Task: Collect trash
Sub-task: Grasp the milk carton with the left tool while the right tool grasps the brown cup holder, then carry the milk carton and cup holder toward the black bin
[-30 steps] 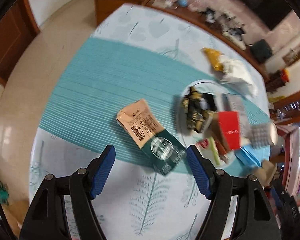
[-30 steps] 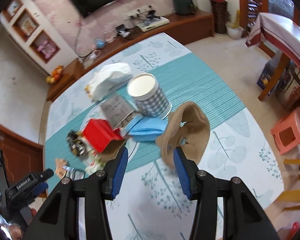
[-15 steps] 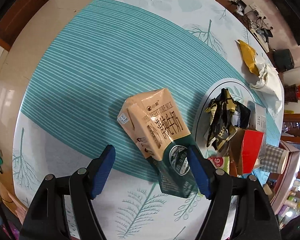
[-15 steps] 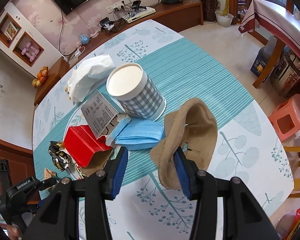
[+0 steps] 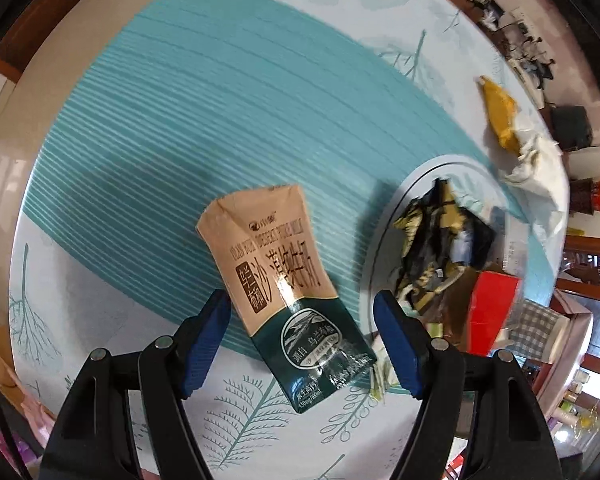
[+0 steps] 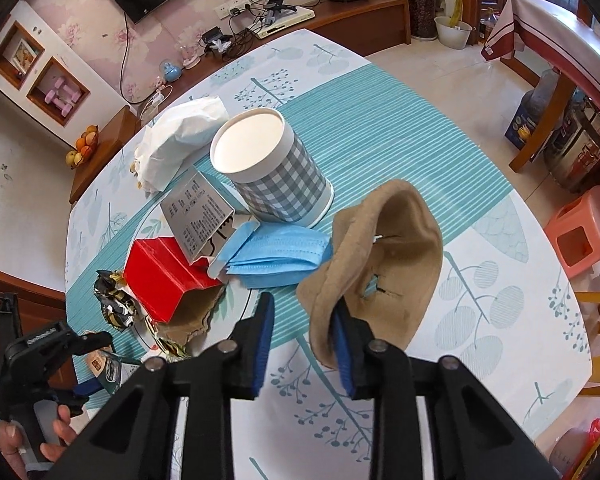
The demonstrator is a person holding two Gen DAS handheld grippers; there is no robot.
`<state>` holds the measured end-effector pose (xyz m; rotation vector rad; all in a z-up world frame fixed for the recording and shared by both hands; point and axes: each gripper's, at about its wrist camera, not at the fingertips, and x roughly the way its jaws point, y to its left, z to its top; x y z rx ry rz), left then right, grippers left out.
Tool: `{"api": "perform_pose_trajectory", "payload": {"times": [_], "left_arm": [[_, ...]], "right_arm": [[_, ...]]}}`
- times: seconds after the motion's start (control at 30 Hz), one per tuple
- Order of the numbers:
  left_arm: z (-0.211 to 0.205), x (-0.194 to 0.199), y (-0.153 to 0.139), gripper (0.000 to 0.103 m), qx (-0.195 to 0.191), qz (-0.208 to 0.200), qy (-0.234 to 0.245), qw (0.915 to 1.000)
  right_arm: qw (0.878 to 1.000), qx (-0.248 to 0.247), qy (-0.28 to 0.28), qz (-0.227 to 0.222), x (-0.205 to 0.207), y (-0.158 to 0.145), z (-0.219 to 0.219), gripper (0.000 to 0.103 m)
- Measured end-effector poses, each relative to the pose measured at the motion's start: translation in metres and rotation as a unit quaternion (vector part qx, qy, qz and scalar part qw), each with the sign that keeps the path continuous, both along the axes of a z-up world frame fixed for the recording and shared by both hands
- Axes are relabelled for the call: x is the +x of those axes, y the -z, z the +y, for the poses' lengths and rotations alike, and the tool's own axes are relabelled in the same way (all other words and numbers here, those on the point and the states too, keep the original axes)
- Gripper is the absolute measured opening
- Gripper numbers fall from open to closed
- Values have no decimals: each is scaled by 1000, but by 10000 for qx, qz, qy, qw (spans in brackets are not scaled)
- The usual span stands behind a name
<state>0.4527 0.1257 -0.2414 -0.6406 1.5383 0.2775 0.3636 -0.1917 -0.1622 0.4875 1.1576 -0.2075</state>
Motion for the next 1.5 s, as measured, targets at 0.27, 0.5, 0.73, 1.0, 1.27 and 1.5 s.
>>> {"api": "perform_pose_trajectory", "payload": {"times": [0.27,0.5,0.73,1.0,1.27,1.5], "left_arm": [[-18,-3,6,56,134,102,375,9992],[-22,-27,-6,43,41,-308,867,9958],[-23,-75,-38,43,89,-623,1336,9890],[-42,-159,-96,43,37,-1175,1731,9779],[-88,-267,-141,43,192,-1751,1859,9666],[-131,-357,-144,43,288,-1868,1895,9635]], "right_arm": [[9996,-72,-226,-148,-9,-6,4,8],[9993,135,-272,-237,-38,-22,-1,8],[9973,303,-611,-282,-84,-52,-2,8],[9876,376,-1394,-609,-147,-93,-10,8],[9704,466,-2161,-974,-220,-118,-25,8],[9542,672,-2754,-955,-290,-113,-41,8]]}}
